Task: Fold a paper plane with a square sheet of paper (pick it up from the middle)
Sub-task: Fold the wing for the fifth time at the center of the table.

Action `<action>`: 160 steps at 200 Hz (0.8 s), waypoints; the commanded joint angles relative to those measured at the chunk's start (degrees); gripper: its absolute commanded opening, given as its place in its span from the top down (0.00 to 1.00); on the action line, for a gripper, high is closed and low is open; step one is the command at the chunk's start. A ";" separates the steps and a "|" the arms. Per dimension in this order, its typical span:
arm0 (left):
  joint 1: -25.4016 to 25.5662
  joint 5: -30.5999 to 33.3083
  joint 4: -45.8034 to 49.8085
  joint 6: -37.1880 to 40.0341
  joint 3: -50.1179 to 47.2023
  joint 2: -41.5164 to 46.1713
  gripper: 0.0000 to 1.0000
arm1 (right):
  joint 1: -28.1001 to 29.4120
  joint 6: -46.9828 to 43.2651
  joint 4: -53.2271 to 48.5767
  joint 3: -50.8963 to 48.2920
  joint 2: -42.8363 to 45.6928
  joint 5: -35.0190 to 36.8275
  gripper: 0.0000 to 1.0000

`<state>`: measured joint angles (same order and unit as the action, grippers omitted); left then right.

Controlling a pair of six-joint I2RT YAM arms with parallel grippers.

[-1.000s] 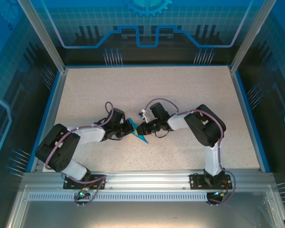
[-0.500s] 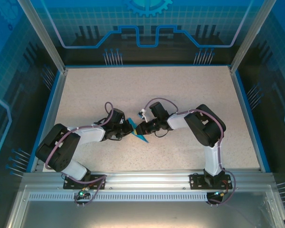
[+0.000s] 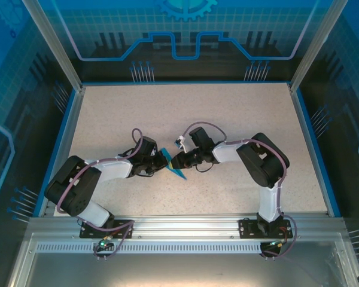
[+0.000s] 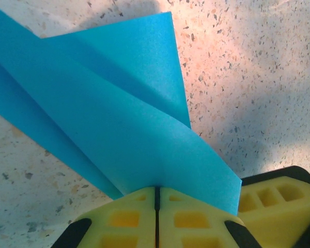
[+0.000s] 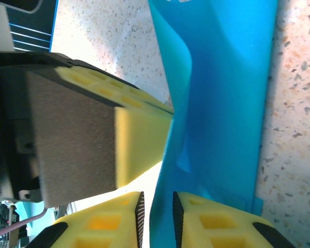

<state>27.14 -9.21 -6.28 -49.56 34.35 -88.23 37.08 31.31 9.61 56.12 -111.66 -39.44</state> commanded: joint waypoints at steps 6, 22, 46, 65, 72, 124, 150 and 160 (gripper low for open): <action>-0.62 0.62 0.74 -0.89 1.13 -1.15 0.91 | -0.61 -0.06 -2.48 -1.19 2.29 0.65 0.75; -0.60 0.51 0.88 -0.89 1.33 -1.26 0.91 | -0.66 -0.13 -2.75 -1.92 3.28 1.35 0.74; -0.61 0.34 1.26 -0.98 1.68 -1.42 0.91 | -0.63 -0.72 -3.61 -3.07 5.39 3.28 0.72; -0.61 0.29 1.53 -1.22 2.10 -1.60 0.90 | -0.14 -2.22 -5.37 -3.39 6.60 4.48 0.71; -0.64 0.26 1.58 -1.25 2.29 -1.69 0.90 | 0.31 -3.06 -6.40 -3.30 7.00 5.23 0.71; -0.60 0.07 3.40 -1.36 3.86 -2.48 0.90 | 3.39 -6.56 -8.84 -3.76 9.09 14.15 0.70; -0.61 0.07 3.52 -1.39 3.96 -2.66 0.90 | 3.93 -7.99 -9.04 -3.52 8.31 14.85 0.70; -0.60 0.08 3.63 -1.44 4.06 -2.75 0.90 | 4.12 -8.92 -9.39 -3.32 7.88 15.01 0.70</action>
<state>27.09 -9.23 -4.51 -50.68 36.82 -90.06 40.36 25.45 2.50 52.90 -104.03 -26.70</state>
